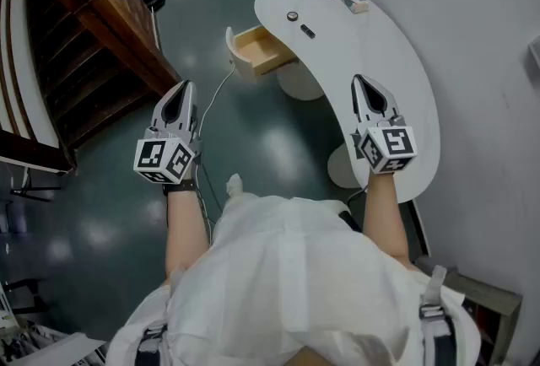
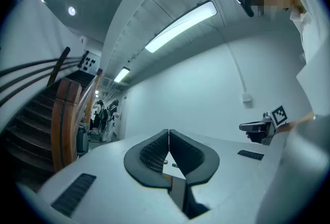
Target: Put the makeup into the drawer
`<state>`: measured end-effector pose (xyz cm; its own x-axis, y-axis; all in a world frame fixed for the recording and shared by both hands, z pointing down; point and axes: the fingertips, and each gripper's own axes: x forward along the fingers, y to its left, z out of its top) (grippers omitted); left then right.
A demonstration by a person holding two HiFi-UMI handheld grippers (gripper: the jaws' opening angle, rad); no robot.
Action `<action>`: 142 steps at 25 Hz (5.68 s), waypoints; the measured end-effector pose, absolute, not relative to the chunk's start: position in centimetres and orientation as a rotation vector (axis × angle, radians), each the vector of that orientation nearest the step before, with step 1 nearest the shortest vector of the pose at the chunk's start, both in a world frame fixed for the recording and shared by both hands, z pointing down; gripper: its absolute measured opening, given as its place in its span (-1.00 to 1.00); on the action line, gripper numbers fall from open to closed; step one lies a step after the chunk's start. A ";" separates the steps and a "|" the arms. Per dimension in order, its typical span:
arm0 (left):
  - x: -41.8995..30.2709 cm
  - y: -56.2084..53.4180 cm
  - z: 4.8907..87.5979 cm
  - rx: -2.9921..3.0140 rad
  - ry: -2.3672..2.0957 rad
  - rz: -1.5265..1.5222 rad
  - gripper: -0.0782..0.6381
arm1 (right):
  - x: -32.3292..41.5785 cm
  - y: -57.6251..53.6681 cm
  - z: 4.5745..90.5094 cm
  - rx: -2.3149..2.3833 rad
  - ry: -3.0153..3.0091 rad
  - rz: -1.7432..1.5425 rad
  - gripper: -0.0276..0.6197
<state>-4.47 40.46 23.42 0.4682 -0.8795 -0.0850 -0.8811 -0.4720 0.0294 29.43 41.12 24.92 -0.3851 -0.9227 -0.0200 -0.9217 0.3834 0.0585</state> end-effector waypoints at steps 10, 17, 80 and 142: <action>-3.5 40.8 23.8 -2.684 1.597 0.118 -0.73 | 30.2 41.4 24.7 1.715 -2.651 -0.080 -0.89; -3.3 41.1 23.9 -2.693 1.606 0.141 -0.73 | 30.5 41.8 25.4 1.705 -2.618 -0.081 -0.89; -3.0 -7.0 33.2 -3.079 1.292 0.026 -0.73 | 24.7 -2.7 41.6 1.429 -2.260 0.333 -0.68; -10.8 -13.5 40.4 -3.156 1.403 -0.162 -0.73 | 6.3 -11.2 56.1 0.712 -1.978 0.471 -0.64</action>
<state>-10.83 -13.45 40.44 0.6747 -0.7076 0.2099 -0.7369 -0.6293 0.2469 6.28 -11.15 56.12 -0.3813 -0.2876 0.8786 -0.6530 0.7565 -0.0358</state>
